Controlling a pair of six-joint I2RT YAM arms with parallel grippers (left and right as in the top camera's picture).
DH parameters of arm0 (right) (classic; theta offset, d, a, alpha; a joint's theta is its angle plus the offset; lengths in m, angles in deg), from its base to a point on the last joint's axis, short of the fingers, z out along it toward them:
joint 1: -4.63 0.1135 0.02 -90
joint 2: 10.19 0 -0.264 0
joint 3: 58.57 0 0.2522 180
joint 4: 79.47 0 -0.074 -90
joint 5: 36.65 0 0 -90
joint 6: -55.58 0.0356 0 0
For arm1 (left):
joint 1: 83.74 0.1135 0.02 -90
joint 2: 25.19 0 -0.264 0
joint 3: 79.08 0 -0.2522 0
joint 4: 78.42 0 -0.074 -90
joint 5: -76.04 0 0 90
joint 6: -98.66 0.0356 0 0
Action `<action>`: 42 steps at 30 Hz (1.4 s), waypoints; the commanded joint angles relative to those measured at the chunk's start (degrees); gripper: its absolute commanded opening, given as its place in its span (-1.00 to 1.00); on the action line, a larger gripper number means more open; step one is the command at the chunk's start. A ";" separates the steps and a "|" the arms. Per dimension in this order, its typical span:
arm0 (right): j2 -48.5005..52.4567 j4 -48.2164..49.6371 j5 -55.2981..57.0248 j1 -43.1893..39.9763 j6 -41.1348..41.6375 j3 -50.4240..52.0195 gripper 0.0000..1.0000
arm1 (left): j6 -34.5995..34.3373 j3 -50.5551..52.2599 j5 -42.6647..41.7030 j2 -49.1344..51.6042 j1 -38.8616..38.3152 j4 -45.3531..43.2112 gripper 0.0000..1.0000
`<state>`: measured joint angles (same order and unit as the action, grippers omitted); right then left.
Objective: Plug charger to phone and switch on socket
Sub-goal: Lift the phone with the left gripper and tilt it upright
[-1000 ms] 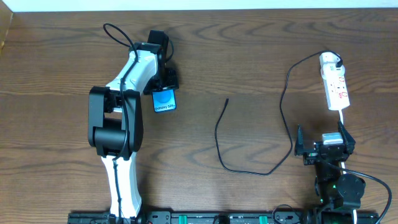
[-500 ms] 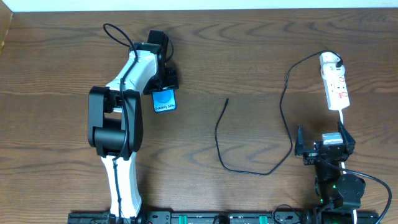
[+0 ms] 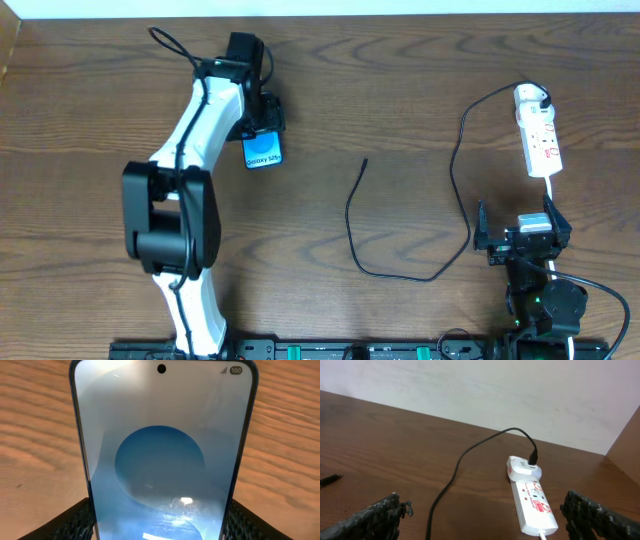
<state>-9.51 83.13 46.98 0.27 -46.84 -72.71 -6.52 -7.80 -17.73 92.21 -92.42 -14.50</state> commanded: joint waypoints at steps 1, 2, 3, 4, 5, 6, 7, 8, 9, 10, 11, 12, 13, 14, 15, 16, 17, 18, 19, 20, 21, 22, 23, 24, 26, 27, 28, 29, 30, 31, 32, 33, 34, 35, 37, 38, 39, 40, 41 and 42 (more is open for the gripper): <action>-0.35 -0.26 0.24 0.24 -0.48 0.04 0.99 | 0.00 -0.92 -1.36 -4.39 0.26 2.14 -0.85; -0.35 -0.26 0.24 0.24 -0.48 0.04 0.98 | 0.02 -0.92 -2.95 -5.29 0.26 2.93 -0.85; -0.35 -0.26 0.24 0.24 -0.48 0.04 0.98 | 0.02 -0.92 -4.39 -6.12 0.26 3.61 -0.85; -0.35 -0.26 0.24 0.24 -0.48 0.07 0.99 | 0.00 -0.92 -5.35 -6.75 0.26 4.09 -0.85; -0.35 -0.26 0.24 0.24 -0.48 0.04 0.99 | -0.07 -0.92 -8.24 -8.11 0.26 4.94 -0.85; -0.35 -0.24 0.24 0.24 -0.48 0.07 0.99 | -0.17 -0.92 -10.36 -8.83 0.26 5.27 -0.85; -0.35 -0.26 0.24 0.24 -0.48 0.04 0.99 | -0.17 -0.92 -12.90 -9.46 0.26 5.53 -0.85; -0.35 -0.26 0.24 0.24 -0.48 0.04 0.99 | -0.17 -0.92 -16.17 -10.10 0.26 5.77 -0.85; -0.35 -0.26 0.24 0.24 -0.48 0.07 0.99 | -0.17 -0.92 -20.74 -10.93 0.26 6.23 -0.85; -0.35 -0.26 0.24 0.24 -0.48 0.04 0.99 | -0.17 -0.92 -22.73 -11.28 0.26 6.40 -0.85; -0.35 -0.26 0.24 0.24 -0.48 0.04 0.99 | -0.22 -0.92 -26.21 -11.74 0.26 6.62 -0.85; -0.35 -0.26 0.24 0.24 -0.48 0.04 0.99 | -1.49 -0.92 -32.35 -12.44 0.26 6.99 -0.85; -0.35 -0.26 0.24 0.24 -0.48 0.04 0.99 | -2.89 -0.92 -35.04 -12.74 0.26 7.23 -0.85; -0.35 -0.26 0.24 0.24 -0.48 0.07 0.99 | -6.27 -0.92 -38.93 -13.11 0.26 7.50 -0.85; -0.35 -0.26 0.24 0.24 -0.48 0.04 0.99 | -9.25 -0.92 -41.42 -13.35 0.26 7.67 -0.85; -0.35 -0.26 0.24 0.24 -0.48 0.04 0.99 | -12.76 -0.92 -44.26 -13.49 0.26 7.72 -0.85; -0.35 -0.26 0.24 0.24 -0.48 0.04 0.98 | -14.93 -0.92 -46.42 -13.53 0.26 7.69 -0.85; -0.35 -0.26 0.24 0.24 -0.48 0.04 0.99 | -17.81 -0.92 -49.42 -13.53 0.26 7.67 -0.85; -0.35 -0.26 0.24 0.24 -0.48 0.04 0.99 | -19.87 -0.92 -51.89 -13.53 0.26 7.65 -0.86; -0.35 -0.26 0.24 0.24 -0.48 0.07 0.99 | -21.97 -0.92 -54.05 -13.53 0.26 7.63 -0.86; -0.35 -0.26 0.24 0.24 -0.48 0.04 0.99 | -23.91 -0.92 -55.49 -13.53 0.26 7.65 -0.86; -0.35 -0.26 0.24 0.24 -0.48 0.07 0.99 | -26.23 -0.92 -57.31 -13.53 0.26 7.65 -0.86; -0.35 -0.26 0.24 0.24 -0.48 0.04 0.98 | -28.98 -0.92 -59.52 -13.53 0.26 7.65 -0.85; -0.35 -0.26 0.24 0.24 -0.48 0.04 0.99 | -31.12 -0.92 -61.26 -13.53 0.26 7.65 -0.86; -0.35 -0.26 0.24 0.24 -0.48 0.04 0.98 | -35.56 -0.92 -64.74 -13.53 0.26 7.67 -0.86; -0.35 -0.26 0.24 0.24 -0.48 0.04 0.99 | -37.38 -0.92 -66.29 -13.53 0.26 7.67 -0.86; -0.35 -0.26 0.24 0.24 -0.48 0.04 0.99 | -40.09 -0.92 -68.91 -13.53 0.26 7.65 -0.86; -0.35 -0.26 0.24 0.24 -0.48 0.04 0.99 | -41.48 -0.92 -70.34 -13.53 0.26 7.65 -0.86; -0.35 -0.26 0.24 0.24 -0.48 0.04 0.99 | -42.73 -0.92 -71.73 -13.53 0.26 7.65 -0.85; -0.35 -0.26 0.24 0.24 -0.48 0.07 0.99 | -44.15 -0.92 -73.37 -13.53 0.26 7.67 -0.86; -0.35 -0.26 0.24 0.24 -0.48 0.04 0.98 | -45.31 -0.92 -75.08 -13.53 0.26 7.67 -0.86; -0.35 -0.26 0.24 0.24 -0.48 0.04 0.99 | -46.38 -0.92 -76.54 -13.53 0.26 7.65 -0.86; -0.35 -0.26 0.24 0.24 -0.48 0.07 0.99 | -47.01 -0.92 -77.53 -13.53 0.26 7.65 -0.86; -0.35 -0.26 0.24 0.24 -0.48 0.07 0.99 | -48.00 -0.92 -78.75 -13.53 0.26 7.67 -0.86; -0.35 -0.26 0.24 0.24 -0.48 0.07 0.99 | -50.01 -0.92 -79.45 -13.53 0.28 7.65 -0.85; -0.35 -0.26 0.24 0.24 -0.48 0.07 0.99 | -51.80 -0.92 -79.41 -13.53 0.33 7.65 -0.85; -0.35 -0.26 0.24 0.24 -0.48 0.07 0.99 | -53.09 -0.92 -79.41 -13.53 0.33 7.67 -0.86; -0.35 -0.26 0.24 0.24 -0.48 0.07 0.99 | -55.60 -0.92 -79.45 -13.53 0.33 7.65 -0.86; -0.35 -0.26 0.24 0.24 -0.48 0.04 0.98 | -56.92 -0.92 -79.65 -13.53 0.37 7.65 -0.86; -0.35 -0.26 0.24 0.24 -0.48 0.04 0.99 | -57.70 -0.92 -79.91 -13.53 0.44 7.65 -0.86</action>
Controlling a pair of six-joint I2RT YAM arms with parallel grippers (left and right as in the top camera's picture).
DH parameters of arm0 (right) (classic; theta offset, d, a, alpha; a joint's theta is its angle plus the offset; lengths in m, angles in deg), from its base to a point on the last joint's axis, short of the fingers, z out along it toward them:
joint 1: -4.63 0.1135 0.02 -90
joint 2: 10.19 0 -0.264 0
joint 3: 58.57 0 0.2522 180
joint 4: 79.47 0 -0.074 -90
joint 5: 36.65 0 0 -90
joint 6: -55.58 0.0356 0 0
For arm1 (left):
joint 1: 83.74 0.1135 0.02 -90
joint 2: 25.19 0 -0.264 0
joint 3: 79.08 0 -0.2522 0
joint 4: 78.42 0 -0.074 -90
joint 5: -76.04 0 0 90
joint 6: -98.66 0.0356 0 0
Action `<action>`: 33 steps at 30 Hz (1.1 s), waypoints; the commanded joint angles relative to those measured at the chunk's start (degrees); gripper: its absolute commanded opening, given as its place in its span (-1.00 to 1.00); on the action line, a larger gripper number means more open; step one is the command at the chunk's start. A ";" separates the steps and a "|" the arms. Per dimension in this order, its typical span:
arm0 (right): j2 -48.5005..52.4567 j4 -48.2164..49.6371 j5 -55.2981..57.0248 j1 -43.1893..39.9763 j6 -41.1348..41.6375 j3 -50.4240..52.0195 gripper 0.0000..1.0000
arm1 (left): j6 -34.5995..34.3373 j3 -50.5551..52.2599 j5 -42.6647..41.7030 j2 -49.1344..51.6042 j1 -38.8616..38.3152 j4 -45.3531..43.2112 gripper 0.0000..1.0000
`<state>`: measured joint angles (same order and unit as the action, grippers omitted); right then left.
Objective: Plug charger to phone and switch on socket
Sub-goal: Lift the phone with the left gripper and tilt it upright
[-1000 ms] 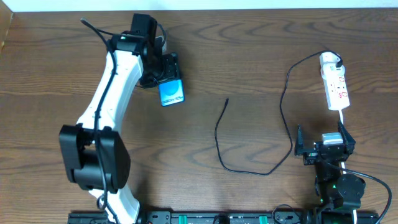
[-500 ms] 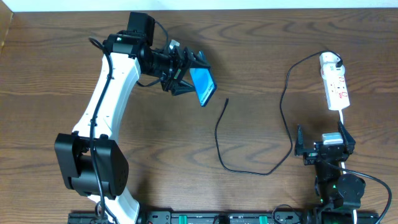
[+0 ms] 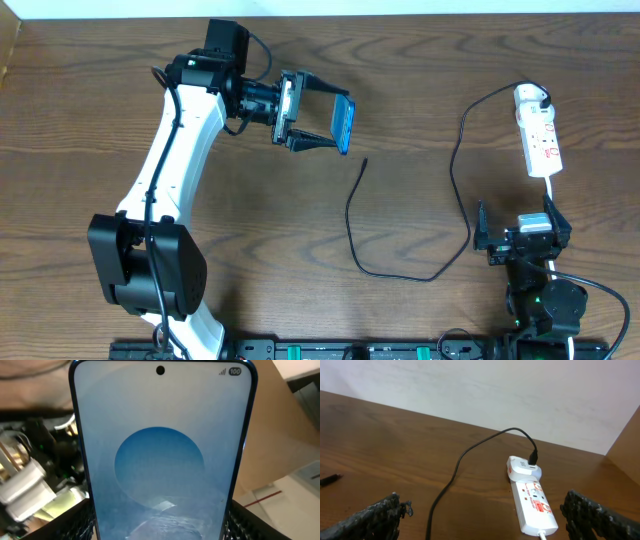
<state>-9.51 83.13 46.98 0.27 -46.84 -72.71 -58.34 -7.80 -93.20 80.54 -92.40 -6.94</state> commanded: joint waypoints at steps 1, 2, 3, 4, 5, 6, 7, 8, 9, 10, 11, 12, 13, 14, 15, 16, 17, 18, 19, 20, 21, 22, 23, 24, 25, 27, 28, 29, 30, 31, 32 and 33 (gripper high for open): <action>-0.35 -0.26 0.24 0.24 -0.48 0.04 0.99 | -6.25 -0.92 -4.83 -1.86 0.63 0.09 -0.86; -0.35 -0.26 0.24 0.24 -0.48 0.04 0.99 | -6.21 -0.92 -5.05 -1.86 0.79 0.09 -0.86; -0.35 -0.26 0.24 0.24 -0.48 0.04 0.98 | -6.19 -0.92 -5.03 -1.86 0.94 0.09 -0.85; -0.35 -0.26 0.24 0.24 -0.48 0.04 0.99 | -6.19 -0.92 -5.01 -1.86 1.01 0.09 -0.86; -0.35 -0.26 0.24 0.24 -0.48 0.07 0.99 | -6.19 -0.92 -5.01 -1.86 1.05 0.09 -0.85; -0.35 -0.24 0.24 0.24 -0.48 0.04 0.99 | -6.21 -0.92 -5.03 -1.86 1.14 0.09 -0.86; -0.35 -0.26 0.24 0.24 -0.48 0.04 0.99 | -6.19 -0.92 -5.01 -1.86 1.16 0.09 -0.85; -0.35 -0.26 0.24 0.24 -0.48 0.04 0.98 | -6.19 -0.92 -5.01 -1.86 1.25 0.07 -0.86; -0.35 -0.26 0.24 0.24 -0.48 0.07 0.99 | -6.19 -0.92 -5.01 -1.86 1.36 0.07 -0.86; -0.35 -0.26 0.24 0.24 -0.48 0.04 0.99 | -6.19 -0.92 -5.01 -1.86 1.38 0.07 -0.85; -0.35 -0.26 0.24 0.24 -0.48 0.04 0.99 | -6.19 -0.92 -5.01 -1.86 1.38 0.09 -0.86; -0.35 -0.26 0.24 0.24 -0.48 0.04 0.99 | -6.19 -0.92 -5.01 -1.86 1.38 0.07 -0.86; -0.35 -0.24 0.24 0.24 -0.48 0.04 0.99 | -6.16 -0.92 -5.01 -1.86 1.38 0.07 -0.86; -0.35 -0.26 0.24 0.24 -0.48 0.04 0.99 | -6.16 -0.92 -5.01 -1.86 1.38 0.07 -0.86; -0.35 -0.26 0.24 0.24 -0.48 0.04 0.99 | -6.16 -0.92 -5.01 -1.86 1.38 0.07 -0.85; -0.35 -0.26 0.24 0.24 -0.48 0.04 0.99 | -6.16 -0.92 -5.01 -1.86 1.38 0.07 -0.86; -0.35 -0.26 0.24 0.24 -0.48 0.07 0.99 | -6.16 -0.92 -5.01 -1.86 1.38 0.07 -0.86; -0.35 -0.24 0.24 0.24 -0.48 0.04 0.99 | -6.16 -0.92 -5.01 -1.86 1.38 0.07 -0.85; -0.35 -0.26 0.24 0.24 -0.48 0.04 0.99 | -6.16 -0.92 -4.98 -1.86 1.38 0.07 -0.86; -0.35 -0.26 0.24 0.24 -0.48 0.07 0.98 | -6.16 -0.92 -5.01 -1.86 1.38 0.07 -0.86; -0.35 -0.26 0.24 0.24 -0.48 0.07 0.99 | -6.16 -0.92 -5.01 -1.86 1.38 0.07 -0.85; -0.35 -0.26 0.24 0.24 -0.48 0.04 0.99 | -6.16 -0.92 -5.01 -1.86 1.38 0.07 -0.86; -0.35 -0.26 0.24 0.24 -0.48 0.04 0.99 | -6.19 -0.92 -5.01 -1.86 1.38 0.09 -0.86; -0.35 -0.26 0.24 0.24 -0.48 0.04 0.99 | -6.16 -0.92 -5.01 -1.86 1.38 0.09 -0.86; -0.35 -0.26 0.24 0.24 -0.48 0.04 0.98 | -6.16 -0.92 -5.01 -1.86 1.38 0.07 -0.85; -0.35 -0.26 0.24 0.24 -0.48 0.04 0.98 | -6.16 -0.92 -5.01 -1.86 1.38 0.07 -0.86; -0.35 -0.26 0.24 0.24 -0.48 0.04 0.98 | -6.16 -0.92 -5.01 -1.86 1.38 0.07 -0.86; -0.35 -0.26 0.24 0.24 -0.48 0.04 0.99 | -6.16 -0.92 -5.01 -1.86 1.38 0.07 -0.86; -0.35 -0.26 0.24 0.24 -0.48 0.04 0.99 | -6.16 -0.92 -5.01 -1.86 1.38 0.07 -0.86; -0.35 -0.26 0.24 0.24 -0.48 0.04 0.99 | -6.16 -0.92 -5.01 -1.86 1.38 0.07 -0.86; -0.35 -0.26 0.24 0.24 -0.48 0.04 0.99 | -6.16 -0.92 -5.01 -1.86 1.38 0.07 -0.86; -0.35 -0.26 0.24 0.24 -0.48 0.04 0.99 | -6.16 -0.92 -5.01 -1.86 1.38 0.07 -0.86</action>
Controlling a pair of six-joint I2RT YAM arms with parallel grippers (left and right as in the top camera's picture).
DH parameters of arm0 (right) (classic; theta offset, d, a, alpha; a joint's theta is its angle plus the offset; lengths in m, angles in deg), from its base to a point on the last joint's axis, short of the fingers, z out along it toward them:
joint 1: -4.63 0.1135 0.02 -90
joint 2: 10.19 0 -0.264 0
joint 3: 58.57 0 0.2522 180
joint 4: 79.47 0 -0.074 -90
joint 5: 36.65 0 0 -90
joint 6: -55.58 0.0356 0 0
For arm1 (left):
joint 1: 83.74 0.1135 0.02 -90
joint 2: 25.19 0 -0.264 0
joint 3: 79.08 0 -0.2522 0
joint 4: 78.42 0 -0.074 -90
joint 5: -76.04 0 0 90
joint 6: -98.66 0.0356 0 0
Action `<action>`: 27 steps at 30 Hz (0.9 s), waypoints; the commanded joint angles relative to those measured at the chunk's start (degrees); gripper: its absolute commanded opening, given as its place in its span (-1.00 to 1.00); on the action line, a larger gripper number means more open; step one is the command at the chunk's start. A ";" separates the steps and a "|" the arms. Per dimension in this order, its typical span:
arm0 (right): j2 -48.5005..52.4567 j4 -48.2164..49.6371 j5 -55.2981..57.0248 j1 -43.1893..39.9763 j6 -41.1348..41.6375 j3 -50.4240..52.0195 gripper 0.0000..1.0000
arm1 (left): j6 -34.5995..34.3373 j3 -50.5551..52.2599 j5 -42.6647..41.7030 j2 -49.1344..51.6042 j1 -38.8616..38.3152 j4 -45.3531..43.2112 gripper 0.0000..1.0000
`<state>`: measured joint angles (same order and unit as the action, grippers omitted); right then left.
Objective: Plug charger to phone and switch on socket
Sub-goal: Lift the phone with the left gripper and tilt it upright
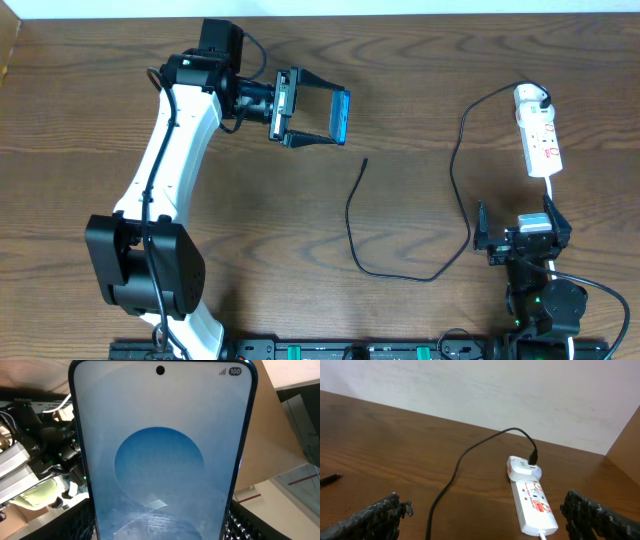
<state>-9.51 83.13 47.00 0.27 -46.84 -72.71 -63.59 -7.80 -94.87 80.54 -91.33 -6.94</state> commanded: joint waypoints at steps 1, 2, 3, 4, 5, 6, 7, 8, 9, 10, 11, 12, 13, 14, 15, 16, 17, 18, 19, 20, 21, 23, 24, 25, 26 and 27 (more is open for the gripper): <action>-0.35 -0.26 0.22 0.24 -0.48 0.04 0.99 | -0.92 -0.92 -3.34 -1.86 0.31 0.07 -0.86; -0.35 -0.26 0.22 0.24 -0.48 0.07 0.99 | -0.92 -0.92 -3.34 -1.86 0.31 0.07 -0.86; -0.35 -0.26 0.22 0.24 -0.48 0.04 0.99 | -0.92 -0.92 -3.34 -1.86 0.31 0.07 -0.85; -0.35 -0.26 0.22 0.24 -0.48 0.04 0.99 | -0.92 -0.92 -3.34 -1.86 0.31 0.07 -0.86; -0.35 -0.26 0.22 0.24 -0.48 0.04 0.99 | -0.92 -0.92 -3.34 -1.86 0.31 0.07 -0.85; -0.35 -0.26 0.22 0.24 -0.48 0.04 0.99 | -0.92 -0.92 -3.34 -1.86 0.31 0.07 -0.86; -0.35 -0.26 0.22 0.24 -0.48 0.07 0.99 | -0.92 -0.92 -3.34 -1.86 0.31 0.07 -0.86; -0.35 -0.26 0.22 0.24 -0.48 0.07 0.99 | -0.92 -0.92 -3.34 -1.86 0.31 0.07 -0.86; -0.35 -0.26 0.22 0.24 -0.48 0.07 0.99 | -0.92 -0.92 -3.34 -1.86 0.31 0.07 -0.86; -0.35 -0.26 0.22 0.24 -0.48 0.04 0.99 | -0.92 -0.92 -3.32 -1.86 0.31 0.07 -0.85; -0.35 -0.26 0.22 0.24 -0.48 0.07 0.98 | -0.92 -0.92 -3.32 -1.86 0.31 0.07 -0.86; -0.35 -0.26 0.22 0.24 -0.48 0.04 0.99 | -0.92 -0.92 -3.32 -1.86 0.31 0.07 -0.86; -0.35 -0.24 0.22 0.24 -0.48 0.04 0.99 | -0.92 -0.92 -3.32 -1.86 0.31 0.07 -0.85; -0.35 -0.26 0.22 0.24 -0.48 0.07 0.99 | -0.92 -0.92 -3.32 -1.86 0.31 0.07 -0.86; -0.35 -0.26 0.22 0.24 -0.48 0.07 0.98 | -0.92 -0.92 -3.32 -1.86 0.31 0.07 -0.85; -0.35 -0.26 0.22 0.24 -0.48 0.04 0.99 | -0.92 -0.92 -3.32 -1.86 0.31 0.07 -0.86; -0.35 -0.26 0.22 0.24 -0.48 0.04 0.98 | -0.92 -0.92 -3.32 -1.86 0.31 0.07 -0.86; -0.35 -0.26 0.22 0.24 -0.48 0.04 0.99 | -0.92 -0.92 -3.32 -1.86 0.31 0.07 -0.86; -0.35 -0.26 0.22 0.24 -0.48 0.04 0.99 | -0.92 -0.92 -3.30 -1.86 0.31 0.07 -0.86; -0.35 -0.26 0.22 0.24 -0.48 0.04 0.99 | -0.92 -0.92 -3.28 -1.86 0.31 0.07 -0.86; -0.35 -0.26 0.22 0.24 -0.48 0.04 0.99 | -0.92 -0.92 -3.04 -1.86 0.31 0.04 -0.86; -0.35 -0.26 0.22 0.24 -0.48 0.04 0.99 | -0.92 -0.92 -2.12 -1.86 0.31 0.04 -0.86; -0.35 -0.26 0.22 0.24 -0.48 0.04 0.99 | -0.90 -0.92 -2.01 -1.86 0.31 0.04 -0.86; -0.35 -0.26 0.22 0.24 -0.48 0.04 0.99 | -0.87 -0.92 -2.01 -1.86 0.31 0.02 -0.85; -0.35 -0.26 0.22 0.24 -0.48 0.04 0.98 | -0.85 -0.92 -1.99 -1.86 0.31 -0.20 -0.86; -0.35 -0.26 0.22 0.24 -0.48 0.04 0.99 | -0.66 -0.92 -2.01 -1.86 0.31 -0.57 -0.86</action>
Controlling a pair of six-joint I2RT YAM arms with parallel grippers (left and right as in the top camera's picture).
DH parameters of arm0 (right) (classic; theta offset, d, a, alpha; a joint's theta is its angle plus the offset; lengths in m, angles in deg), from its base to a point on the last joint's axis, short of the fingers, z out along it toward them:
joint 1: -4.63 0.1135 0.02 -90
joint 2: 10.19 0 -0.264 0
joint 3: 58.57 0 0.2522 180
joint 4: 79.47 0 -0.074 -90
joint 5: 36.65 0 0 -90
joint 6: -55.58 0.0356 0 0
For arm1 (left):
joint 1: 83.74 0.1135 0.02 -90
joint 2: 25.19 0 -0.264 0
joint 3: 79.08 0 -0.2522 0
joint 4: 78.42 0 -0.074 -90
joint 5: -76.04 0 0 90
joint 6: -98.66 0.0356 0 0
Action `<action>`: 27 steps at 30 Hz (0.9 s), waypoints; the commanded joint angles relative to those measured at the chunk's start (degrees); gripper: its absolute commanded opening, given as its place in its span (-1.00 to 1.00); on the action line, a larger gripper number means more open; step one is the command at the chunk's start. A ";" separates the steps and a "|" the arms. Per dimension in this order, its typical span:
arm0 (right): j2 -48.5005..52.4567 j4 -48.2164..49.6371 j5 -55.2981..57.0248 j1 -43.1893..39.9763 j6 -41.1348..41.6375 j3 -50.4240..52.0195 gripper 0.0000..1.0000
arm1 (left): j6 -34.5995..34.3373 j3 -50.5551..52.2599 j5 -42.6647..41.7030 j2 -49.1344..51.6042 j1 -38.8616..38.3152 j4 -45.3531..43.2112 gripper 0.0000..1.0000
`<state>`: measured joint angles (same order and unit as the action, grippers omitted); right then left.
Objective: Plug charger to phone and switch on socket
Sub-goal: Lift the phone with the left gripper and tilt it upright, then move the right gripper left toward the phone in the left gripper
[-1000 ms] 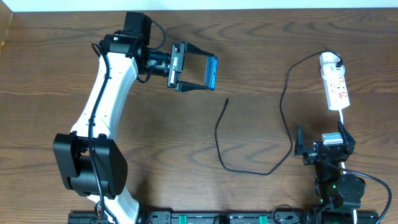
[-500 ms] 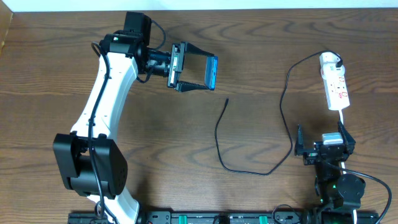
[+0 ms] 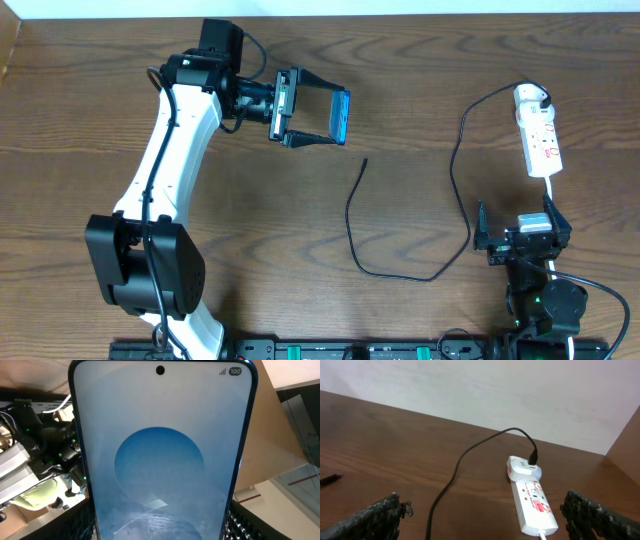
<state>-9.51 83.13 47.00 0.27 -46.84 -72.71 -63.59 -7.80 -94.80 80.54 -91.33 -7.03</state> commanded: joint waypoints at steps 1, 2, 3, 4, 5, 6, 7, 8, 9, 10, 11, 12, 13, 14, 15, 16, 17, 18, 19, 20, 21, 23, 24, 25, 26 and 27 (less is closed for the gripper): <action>-0.35 -0.26 0.22 0.24 -0.48 0.07 0.99 | -0.42 -0.90 -2.03 -1.86 0.31 -1.31 -0.86; -0.35 -0.26 0.22 0.24 -0.48 0.04 0.98 | -0.37 -0.90 -1.64 -1.86 0.31 -2.14 -0.86; -0.35 -0.26 0.22 0.24 -0.48 0.07 0.99 | -0.26 -0.90 -1.03 -1.86 0.31 -2.56 -0.86; -0.35 -0.26 0.22 0.24 -0.48 0.04 0.99 | -0.26 -0.90 0.59 -1.86 0.31 -2.82 -0.86; -0.35 -0.26 0.22 0.24 -0.48 0.04 0.99 | -0.24 -0.90 2.69 -1.86 0.31 -2.84 -0.86; -0.35 -0.26 0.22 0.24 -0.48 0.07 0.99 | -0.24 -0.90 3.80 -1.86 0.31 -2.84 -0.85; -0.35 -0.26 0.22 0.24 -0.48 0.07 0.99 | 0.11 -0.90 6.32 -1.86 0.31 -2.84 -0.86; -0.35 -0.26 0.22 0.24 -0.48 0.04 0.98 | 0.74 -0.90 9.03 -1.86 0.31 -2.84 -0.85; -0.35 -0.26 0.22 0.24 -0.48 0.04 0.99 | 1.38 -0.90 11.61 -1.86 0.31 -2.84 -0.86; -0.35 -0.24 0.22 0.24 -0.48 0.04 0.99 | 1.99 -0.90 14.67 -1.86 0.28 -2.84 -0.86; -0.35 -0.26 0.22 0.24 -0.48 0.04 0.99 | 2.64 -0.90 17.73 -1.86 0.28 -2.84 -0.86; -0.35 -0.26 0.22 0.24 -0.48 0.04 0.99 | 3.13 -0.90 19.85 -1.86 0.28 -2.84 -0.85; -0.35 -0.26 0.22 0.24 -0.48 0.07 0.99 | 3.50 -0.90 22.56 -1.86 0.28 -2.82 -0.85; -0.35 -0.26 0.22 0.24 -0.48 0.04 0.99 | 3.65 -0.90 26.69 -1.86 0.28 -2.80 -0.86; -0.35 -0.26 0.22 0.24 -0.48 0.04 0.99 | 3.65 -0.90 30.51 -1.86 0.28 -2.82 -0.86; -0.35 -0.26 0.22 0.24 -0.48 0.07 0.99 | 3.65 -0.90 34.32 -1.86 0.28 -2.80 -0.86; -0.35 -0.26 0.22 0.24 -0.48 0.04 0.99 | 3.65 -0.90 37.57 -1.86 0.28 -2.80 -0.86; -0.35 -0.24 0.22 0.24 -0.48 0.04 0.99 | 3.65 -0.90 39.87 -1.86 0.28 -2.73 -0.85; -0.35 -0.26 0.22 0.24 -0.48 0.04 0.99 | 3.65 -0.90 43.28 -1.86 0.28 -2.47 -0.85; -0.35 -0.26 0.22 0.24 -0.48 0.04 0.99 | 3.65 -0.90 45.29 -1.86 0.28 -2.38 -0.86; -0.35 -0.26 0.22 0.24 -0.48 0.04 0.99 | 3.65 -0.90 49.66 -1.86 0.28 -2.27 -0.86; -0.35 -0.26 0.22 0.24 -0.48 0.07 0.99 | 3.63 -0.90 54.42 -1.86 0.28 -2.21 -0.86; -0.35 -0.26 0.22 0.24 -0.48 0.04 0.98 | 3.63 -0.90 56.26 -1.86 0.28 -2.21 -0.86; -0.35 -0.26 0.22 0.24 -0.48 0.04 0.99 | 3.63 -0.90 57.92 -1.86 0.28 -2.19 -0.86; -0.35 -0.26 0.22 0.24 -0.48 0.07 0.98 | 3.65 -0.90 60.67 -1.86 0.28 -2.16 -0.85; -0.35 -0.26 0.22 0.24 -0.48 0.07 0.98 | 3.65 -0.90 62.49 -1.86 0.28 -2.12 -0.85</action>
<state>-9.51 83.13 46.98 0.27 -46.84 -72.71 -60.48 -7.80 -43.00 80.54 -91.33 -9.32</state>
